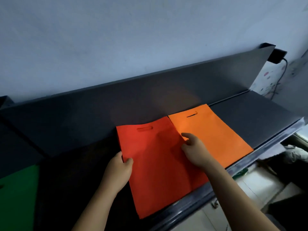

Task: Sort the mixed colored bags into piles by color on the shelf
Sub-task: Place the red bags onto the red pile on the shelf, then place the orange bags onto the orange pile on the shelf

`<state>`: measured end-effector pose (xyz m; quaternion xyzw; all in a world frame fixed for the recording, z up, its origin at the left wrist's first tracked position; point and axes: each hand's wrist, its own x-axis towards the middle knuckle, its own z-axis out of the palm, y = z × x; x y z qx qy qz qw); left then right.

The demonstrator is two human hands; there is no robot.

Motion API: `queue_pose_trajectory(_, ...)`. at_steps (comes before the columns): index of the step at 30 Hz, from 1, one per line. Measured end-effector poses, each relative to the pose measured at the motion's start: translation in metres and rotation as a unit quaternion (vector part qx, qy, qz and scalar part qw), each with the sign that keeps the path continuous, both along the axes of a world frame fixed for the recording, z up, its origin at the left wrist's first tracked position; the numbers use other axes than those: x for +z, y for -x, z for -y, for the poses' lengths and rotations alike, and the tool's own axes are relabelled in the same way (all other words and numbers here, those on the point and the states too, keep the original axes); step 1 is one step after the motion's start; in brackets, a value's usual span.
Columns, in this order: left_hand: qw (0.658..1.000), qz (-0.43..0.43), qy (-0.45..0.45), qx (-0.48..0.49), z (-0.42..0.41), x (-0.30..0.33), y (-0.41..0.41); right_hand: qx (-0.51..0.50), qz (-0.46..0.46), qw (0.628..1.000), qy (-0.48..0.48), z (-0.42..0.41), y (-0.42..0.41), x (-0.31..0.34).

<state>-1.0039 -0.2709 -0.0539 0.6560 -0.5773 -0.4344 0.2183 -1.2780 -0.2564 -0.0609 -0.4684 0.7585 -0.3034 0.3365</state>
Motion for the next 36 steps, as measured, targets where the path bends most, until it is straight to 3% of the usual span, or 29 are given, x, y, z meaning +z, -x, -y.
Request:
queue_pose_trajectory(5,0.994,0.011,0.061,0.093,-0.009,0.002,0.031,0.015,-0.025,1.000,0.010,0.013,0.021,-0.019)
queue_pose_trajectory(10,0.976,-0.003,0.085,0.199,-0.025,0.009,0.028,0.057,-0.203,0.975,0.070,0.014,0.018,-0.015)
queue_pose_trajectory(12,0.966,-0.003,0.098,0.239,-0.037,0.016,0.015,0.085,-0.216,0.967,0.102,0.020,0.005,-0.011)
queue_pose_trajectory(16,0.946,0.003,0.110,0.306,-0.071,0.027,-0.021,0.196,-0.002,0.976,0.098,0.028,-0.052,0.011)
queue_pose_trajectory(21,0.913,0.022,0.124,0.388,-0.126,0.036,-0.078,0.303,0.119,0.941,0.098,0.009,-0.148,0.027)
queue_pose_trajectory(30,0.833,-0.002,0.165,0.528,-0.245,0.054,-0.220,0.445,0.168,0.880,0.000,-0.060,-0.331,0.045)
queue_pose_trajectory(36,0.845,0.026,0.159,0.511,-0.314,0.067,-0.334,0.465,0.195,0.864,-0.003,-0.118,-0.455,0.045)
